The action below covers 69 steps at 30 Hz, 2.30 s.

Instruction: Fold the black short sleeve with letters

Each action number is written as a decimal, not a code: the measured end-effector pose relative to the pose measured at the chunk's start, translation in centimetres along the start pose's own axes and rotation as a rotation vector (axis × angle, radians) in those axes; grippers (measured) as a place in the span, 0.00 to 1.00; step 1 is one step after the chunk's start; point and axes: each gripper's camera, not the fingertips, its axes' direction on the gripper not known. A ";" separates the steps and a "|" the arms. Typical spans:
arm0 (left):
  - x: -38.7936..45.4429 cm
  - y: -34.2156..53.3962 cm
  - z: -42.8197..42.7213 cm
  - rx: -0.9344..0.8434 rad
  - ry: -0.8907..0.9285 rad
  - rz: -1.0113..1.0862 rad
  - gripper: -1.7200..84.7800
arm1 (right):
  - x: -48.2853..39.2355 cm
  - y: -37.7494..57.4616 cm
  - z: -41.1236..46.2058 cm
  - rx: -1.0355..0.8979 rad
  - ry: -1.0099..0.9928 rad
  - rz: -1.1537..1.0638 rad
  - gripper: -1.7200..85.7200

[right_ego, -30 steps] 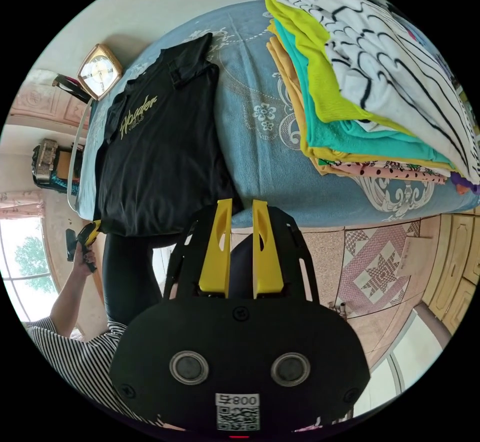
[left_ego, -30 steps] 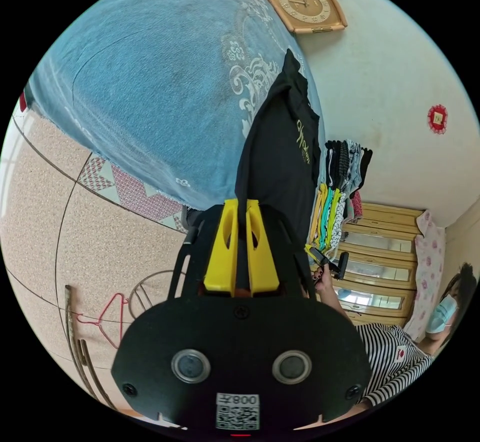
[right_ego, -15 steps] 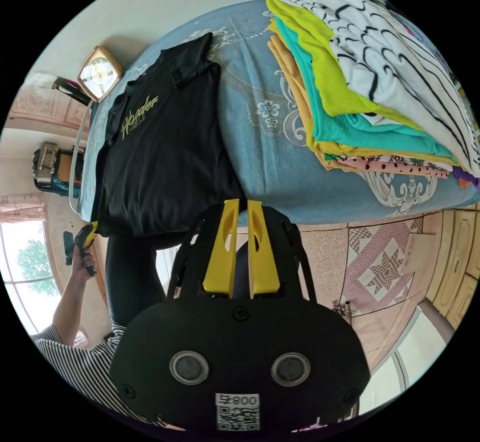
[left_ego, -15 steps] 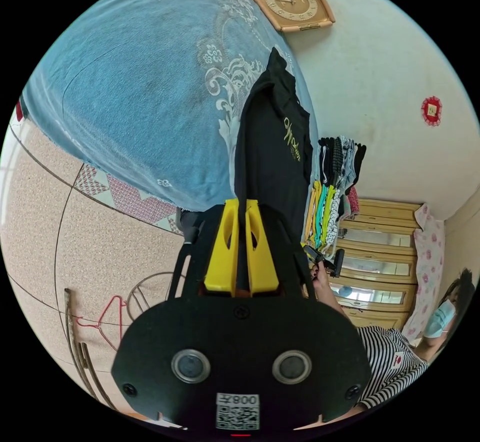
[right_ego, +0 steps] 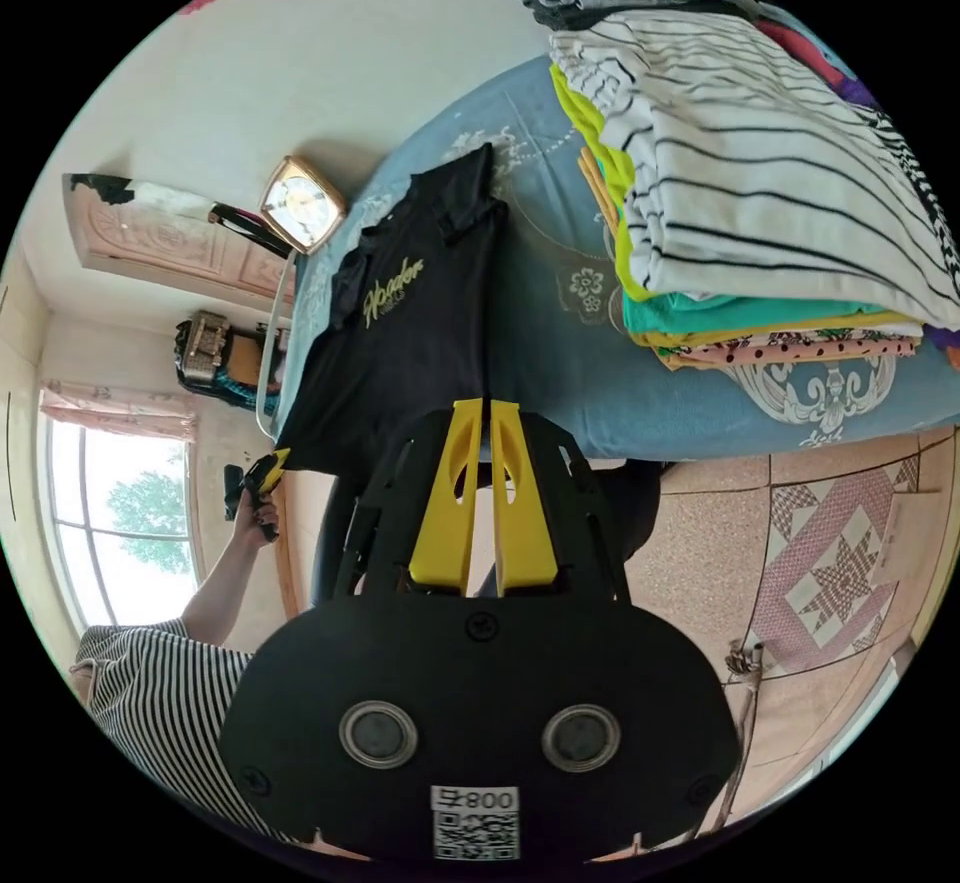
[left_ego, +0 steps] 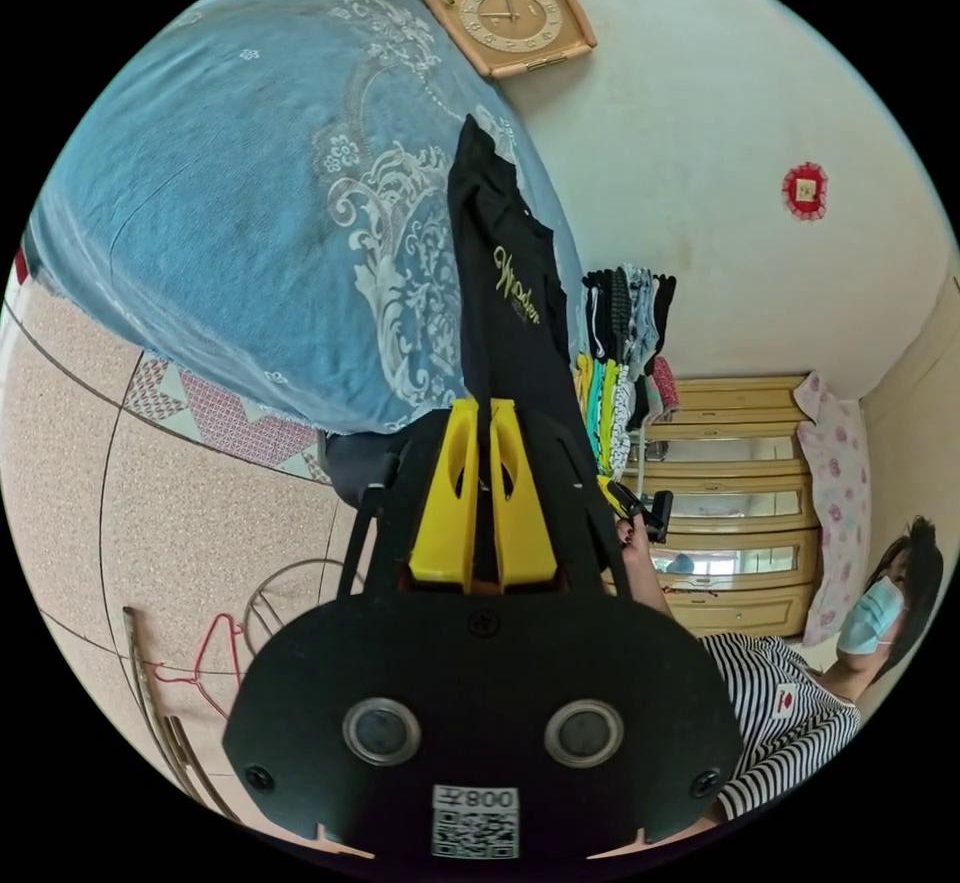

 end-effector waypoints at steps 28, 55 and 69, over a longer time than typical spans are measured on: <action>1.1 11.3 -4.9 0.028 0.208 0.039 0.04 | 6.0 14.2 -11.9 0.075 -0.116 -0.049 0.03; 6.9 -5.0 0.8 0.032 0.232 0.060 0.04 | 8.5 0.6 -7.7 0.136 -0.134 -0.027 0.03; 10.7 -26.3 9.7 0.042 0.141 0.099 0.04 | 3.8 -20.9 2.0 0.154 0.050 -0.112 0.03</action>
